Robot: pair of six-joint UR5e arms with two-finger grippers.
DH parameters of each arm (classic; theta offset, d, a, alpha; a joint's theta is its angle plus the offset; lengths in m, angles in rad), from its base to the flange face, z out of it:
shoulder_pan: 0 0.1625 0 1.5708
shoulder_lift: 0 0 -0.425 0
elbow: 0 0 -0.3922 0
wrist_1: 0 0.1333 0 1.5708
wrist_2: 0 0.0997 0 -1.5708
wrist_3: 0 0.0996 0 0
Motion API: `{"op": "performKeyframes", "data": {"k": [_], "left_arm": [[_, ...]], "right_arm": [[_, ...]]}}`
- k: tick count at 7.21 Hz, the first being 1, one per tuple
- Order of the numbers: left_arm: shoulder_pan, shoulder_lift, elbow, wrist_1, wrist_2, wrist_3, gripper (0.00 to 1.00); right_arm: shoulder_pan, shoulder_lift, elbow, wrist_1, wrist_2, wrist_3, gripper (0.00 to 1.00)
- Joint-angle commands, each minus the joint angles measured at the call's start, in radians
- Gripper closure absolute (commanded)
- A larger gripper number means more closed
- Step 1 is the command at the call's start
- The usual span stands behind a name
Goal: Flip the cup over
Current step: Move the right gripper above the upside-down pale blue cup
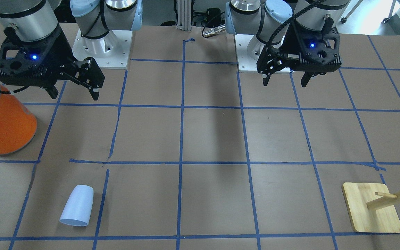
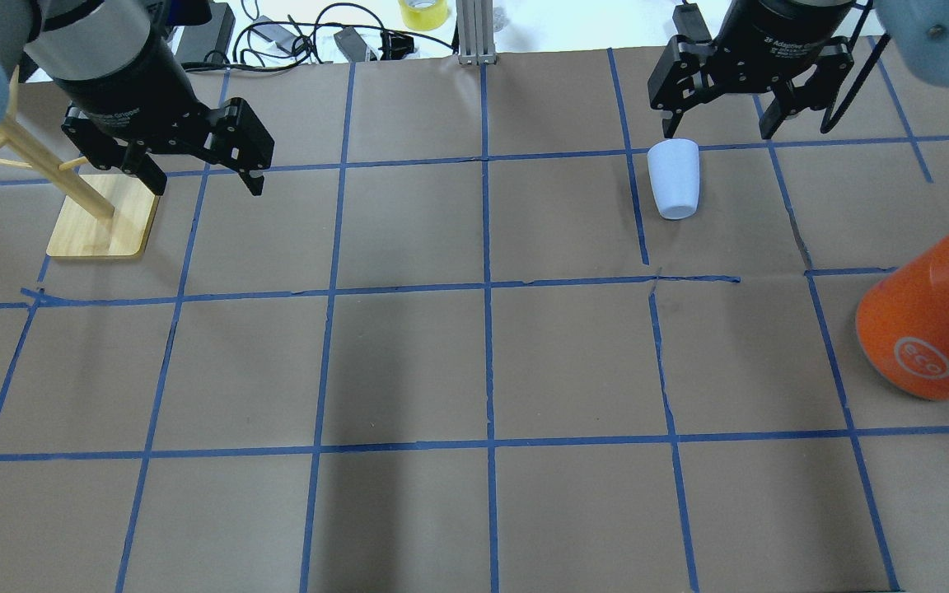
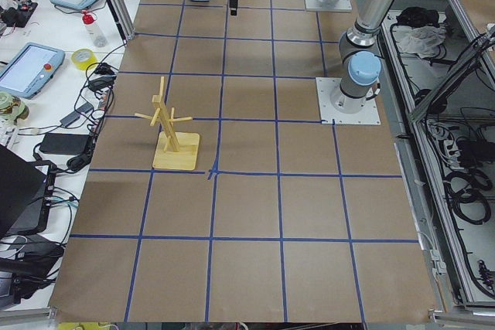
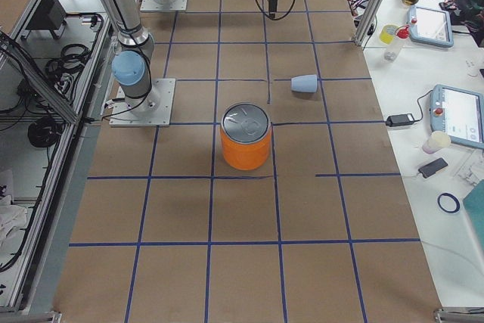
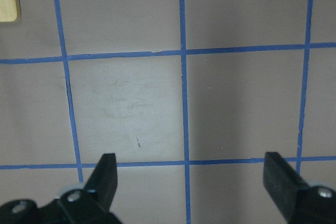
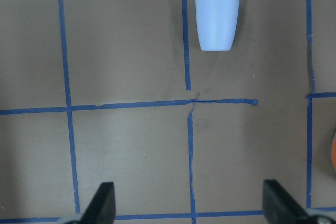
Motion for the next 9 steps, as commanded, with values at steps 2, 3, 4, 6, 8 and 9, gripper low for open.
{"op": "performKeyframes", "data": {"k": [2, 3, 4, 6, 8, 9], "left_arm": [[-0.001, 0.001, 0.000, 0.000, -0.004, -0.002, 0.00], [-0.001, 0.001, 0.000, 0.000, -0.002, -0.001, 0.00], [0.001, 0.001, 0.000, 0.000, -0.002, -0.002, 0.00], [-0.001, 0.001, 0.000, 0.000, -0.002, -0.002, 0.00], [-0.001, 0.002, -0.003, 0.000, -0.002, -0.002, 0.00], [-0.001, 0.001, -0.005, 0.002, -0.004, -0.002, 0.00]], "right_arm": [[0.000, 0.000, 0.001, 0.001, -0.013, 0.001, 0.00], [0.000, 0.000, 0.001, -0.001, -0.013, 0.000, 0.00], [-0.002, 0.003, -0.002, -0.005, -0.013, -0.003, 0.00], [-0.028, 0.088, -0.056, -0.024, 0.001, -0.025, 0.00], [-0.061, 0.207, -0.061, -0.141, 0.001, -0.039, 0.00], [-0.063, 0.277, -0.039, -0.203, 0.001, -0.037, 0.00]]}}
